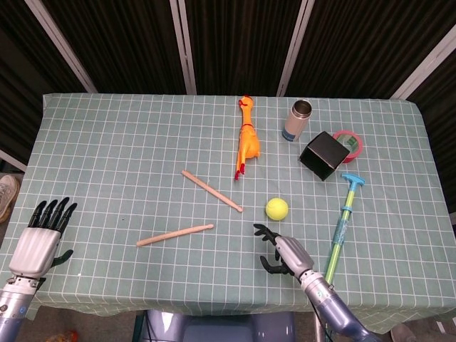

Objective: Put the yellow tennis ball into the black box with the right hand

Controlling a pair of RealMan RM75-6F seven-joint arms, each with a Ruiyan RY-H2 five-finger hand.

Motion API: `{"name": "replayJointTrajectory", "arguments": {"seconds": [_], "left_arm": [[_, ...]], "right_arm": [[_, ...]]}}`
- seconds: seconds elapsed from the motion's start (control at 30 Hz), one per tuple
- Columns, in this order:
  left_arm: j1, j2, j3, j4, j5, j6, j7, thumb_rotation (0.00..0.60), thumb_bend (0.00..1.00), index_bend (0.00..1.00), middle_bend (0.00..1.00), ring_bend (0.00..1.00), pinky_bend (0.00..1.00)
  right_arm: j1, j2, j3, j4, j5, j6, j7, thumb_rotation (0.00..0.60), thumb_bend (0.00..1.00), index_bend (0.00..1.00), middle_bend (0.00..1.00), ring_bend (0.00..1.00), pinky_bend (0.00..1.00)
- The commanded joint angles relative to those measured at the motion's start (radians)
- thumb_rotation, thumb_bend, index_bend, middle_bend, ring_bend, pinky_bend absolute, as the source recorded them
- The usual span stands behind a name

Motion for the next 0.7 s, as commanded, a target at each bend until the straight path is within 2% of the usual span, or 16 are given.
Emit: {"name": "replayJointTrajectory", "arguments": {"seconds": [0.03, 0.2, 0.7], "left_arm": [[-0.003, -0.003, -0.004, 0.002, -0.012, -0.008, 0.007, 0.6, 0.11, 0.0, 0.0, 0.0, 0.04], [-0.005, -0.009, -0.01, 0.002, -0.028, -0.014, 0.021, 0.6, 0.11, 0.0, 0.0, 0.0, 0.04], [-0.021, -0.03, -0.02, 0.006, -0.094, -0.061, 0.068, 0.6, 0.11, 0.0, 0.0, 0.0, 0.04]], "right_arm": [[0.019, -0.007, 0.015, 0.033, 0.007, -0.017, 0.022, 0.6, 0.55, 0.07, 0.21, 0.25, 0.52], [0.023, -0.031, 0.017, 0.102, -0.031, 0.026, 0.012, 0.6, 0.55, 0.07, 0.22, 0.25, 0.49], [0.06, 0.033, 0.026, 0.167, -0.041, -0.03, 0.148, 0.6, 0.55, 0.07, 0.22, 0.24, 0.44]]}}
